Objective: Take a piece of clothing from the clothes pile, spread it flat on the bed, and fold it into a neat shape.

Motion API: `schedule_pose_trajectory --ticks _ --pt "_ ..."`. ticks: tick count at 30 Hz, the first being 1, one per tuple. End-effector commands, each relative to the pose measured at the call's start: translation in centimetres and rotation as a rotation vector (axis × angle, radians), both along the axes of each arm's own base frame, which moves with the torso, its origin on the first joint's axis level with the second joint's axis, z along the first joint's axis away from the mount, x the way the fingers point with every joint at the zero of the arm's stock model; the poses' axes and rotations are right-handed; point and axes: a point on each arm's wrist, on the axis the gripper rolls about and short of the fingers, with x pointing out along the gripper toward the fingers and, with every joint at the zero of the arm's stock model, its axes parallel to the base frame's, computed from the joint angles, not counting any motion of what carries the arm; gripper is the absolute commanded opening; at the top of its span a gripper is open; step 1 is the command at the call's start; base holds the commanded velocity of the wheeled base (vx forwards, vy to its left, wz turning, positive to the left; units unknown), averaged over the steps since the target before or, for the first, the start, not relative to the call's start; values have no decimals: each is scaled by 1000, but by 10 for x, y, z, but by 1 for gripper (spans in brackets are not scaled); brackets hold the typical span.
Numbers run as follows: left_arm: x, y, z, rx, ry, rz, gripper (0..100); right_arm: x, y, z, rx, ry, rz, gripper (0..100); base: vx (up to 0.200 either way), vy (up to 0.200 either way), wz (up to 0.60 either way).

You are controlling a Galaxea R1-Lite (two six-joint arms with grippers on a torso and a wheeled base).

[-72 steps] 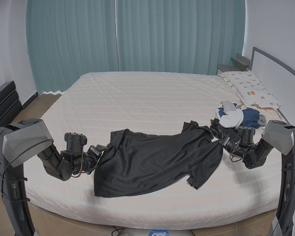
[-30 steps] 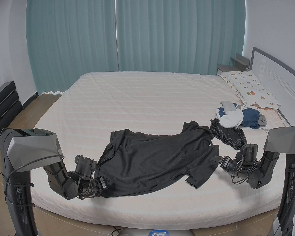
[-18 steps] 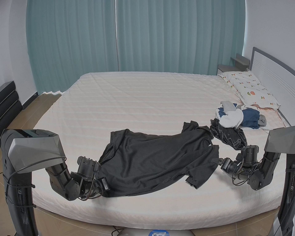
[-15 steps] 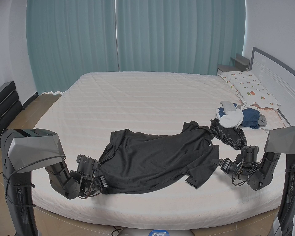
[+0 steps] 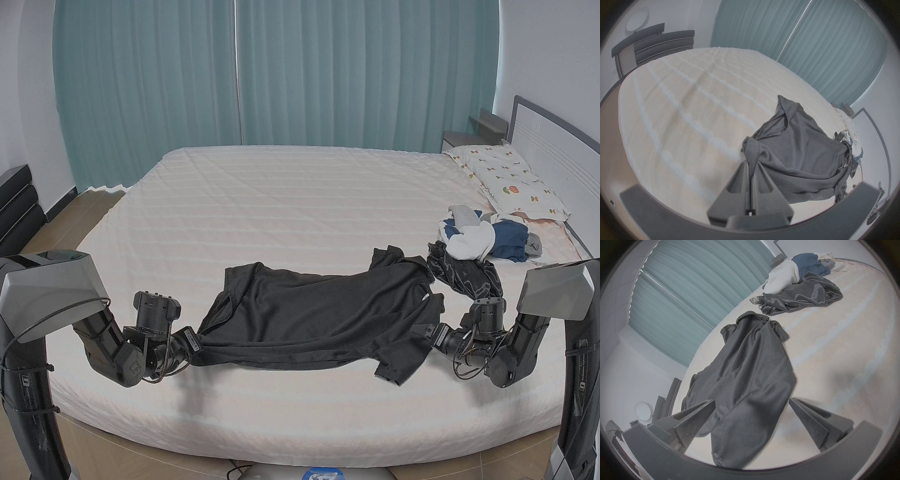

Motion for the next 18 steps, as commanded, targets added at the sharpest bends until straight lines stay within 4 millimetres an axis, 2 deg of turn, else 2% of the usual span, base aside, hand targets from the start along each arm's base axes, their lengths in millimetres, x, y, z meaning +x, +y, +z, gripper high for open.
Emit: schedule_pose_trajectory --ticks 1,6,11,12,18 --pt "4 3 7 -12 -33 15 0 8 0 -10 -5 1 -9 100 0 0 0" --pt "14 6 11 -62 -126 65 0 20 -4 -17 -34 -17 -69 100 0 0 0" --pt "17 10 6 -65 -132 75 0 29 -10 -15 -34 -21 -91 100 0 0 0" --pt "17 10 5 -65 -130 75 0 32 -12 -16 -34 -21 -95 0 0 0 0" --pt "20 11 5 -70 -136 77 0 35 -12 -16 -28 -35 -99 0 0 0 0"
